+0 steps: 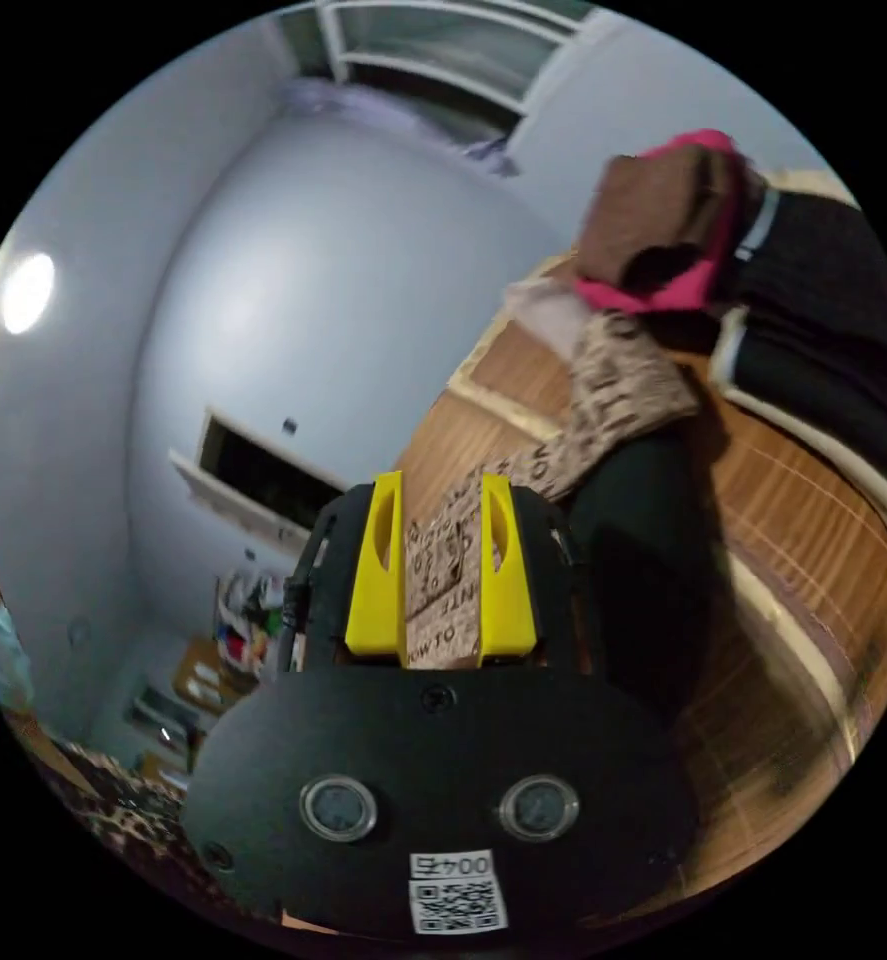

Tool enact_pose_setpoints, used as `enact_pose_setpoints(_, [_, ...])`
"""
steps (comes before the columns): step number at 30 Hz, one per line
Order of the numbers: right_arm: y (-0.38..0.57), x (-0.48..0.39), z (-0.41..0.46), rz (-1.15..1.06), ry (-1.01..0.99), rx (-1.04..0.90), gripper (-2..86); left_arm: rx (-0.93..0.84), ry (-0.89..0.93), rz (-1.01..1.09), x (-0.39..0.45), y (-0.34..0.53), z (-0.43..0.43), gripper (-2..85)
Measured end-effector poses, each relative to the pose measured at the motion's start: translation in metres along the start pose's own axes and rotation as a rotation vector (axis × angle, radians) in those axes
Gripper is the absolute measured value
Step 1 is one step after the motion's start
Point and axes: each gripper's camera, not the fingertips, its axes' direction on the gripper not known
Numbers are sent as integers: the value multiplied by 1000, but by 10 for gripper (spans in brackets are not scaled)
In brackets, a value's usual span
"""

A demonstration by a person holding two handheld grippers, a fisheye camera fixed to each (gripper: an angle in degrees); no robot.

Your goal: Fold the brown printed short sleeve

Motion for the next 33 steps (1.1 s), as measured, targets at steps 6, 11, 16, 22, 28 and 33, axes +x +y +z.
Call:
enact_pose_setpoints(6, [-50, 149, -53, 448, -26, 160, 120, 2, 25, -9, 3, 2, 4, 33])
enact_pose_setpoints(11, [-75, 199, -47, 570, -26, 122, 128, 4, 46, -20, 3, 1, 9, 33])
enact_pose_setpoints(16, [-97, 210, -38, 586, -20, 122, 125, 4, 30, -12, 6, -3, 13, 34])
enact_pose_setpoints(22, [-114, 207, -27, 579, -6, 101, 59, 6, 40, -17, 0, -9, 20, 34])
enact_pose_setpoints(28, [-153, 125, -15, 301, 83, 148, 38, 8, 42, -19, -8, -18, 28, 35])
enact_pose_setpoints(33, [-169, -31, 59, -249, 166, -2, 44, 11, 42, -19, -18, -26, 35, 34])
